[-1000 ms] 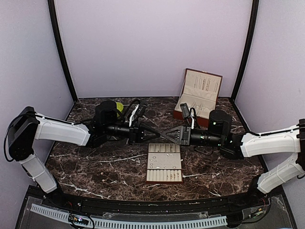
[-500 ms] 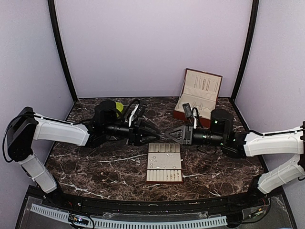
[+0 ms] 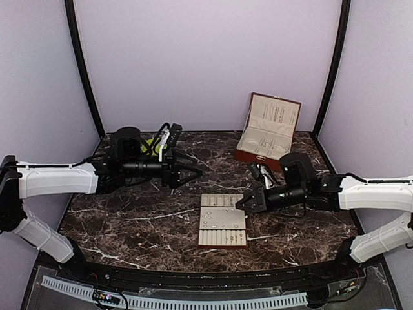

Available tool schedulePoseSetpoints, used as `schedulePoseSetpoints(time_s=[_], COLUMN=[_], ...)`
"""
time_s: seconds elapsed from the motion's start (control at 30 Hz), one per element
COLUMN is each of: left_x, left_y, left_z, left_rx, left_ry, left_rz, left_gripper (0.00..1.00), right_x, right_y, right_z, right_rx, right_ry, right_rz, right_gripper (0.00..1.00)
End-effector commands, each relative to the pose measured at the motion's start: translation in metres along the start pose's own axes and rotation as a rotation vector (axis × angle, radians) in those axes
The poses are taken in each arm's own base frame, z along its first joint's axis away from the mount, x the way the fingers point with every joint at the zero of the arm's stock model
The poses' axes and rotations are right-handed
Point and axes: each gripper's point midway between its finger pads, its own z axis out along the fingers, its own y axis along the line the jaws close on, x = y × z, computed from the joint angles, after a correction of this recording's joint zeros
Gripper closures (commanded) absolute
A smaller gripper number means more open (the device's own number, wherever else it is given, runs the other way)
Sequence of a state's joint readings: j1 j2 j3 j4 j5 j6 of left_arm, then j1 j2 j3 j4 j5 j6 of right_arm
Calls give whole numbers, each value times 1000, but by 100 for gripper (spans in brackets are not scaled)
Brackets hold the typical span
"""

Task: Organize the mixed jewelry
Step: Insert the earring into the earring holder.

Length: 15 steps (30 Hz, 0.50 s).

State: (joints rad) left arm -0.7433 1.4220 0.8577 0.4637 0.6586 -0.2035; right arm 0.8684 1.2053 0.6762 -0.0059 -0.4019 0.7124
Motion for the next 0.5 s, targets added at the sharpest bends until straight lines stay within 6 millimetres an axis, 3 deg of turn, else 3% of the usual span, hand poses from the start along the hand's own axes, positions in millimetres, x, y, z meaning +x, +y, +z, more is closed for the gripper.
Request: schedulePoseSetpoints(time_s=[0.0,0.47], left_x=[7,-2], left_y=[26,39], left_z=[-23,-45], left_rx=[-176,-332], left_ry=[40,64], left_rz=[24,100], left_gripper=[28,27], right_x=[23,43], right_y=[-22,-70], right_z=[-6,5], right_rx=[136,441], right_ry=[119,284], right_rz=[37,82], right_gripper=[98,98])
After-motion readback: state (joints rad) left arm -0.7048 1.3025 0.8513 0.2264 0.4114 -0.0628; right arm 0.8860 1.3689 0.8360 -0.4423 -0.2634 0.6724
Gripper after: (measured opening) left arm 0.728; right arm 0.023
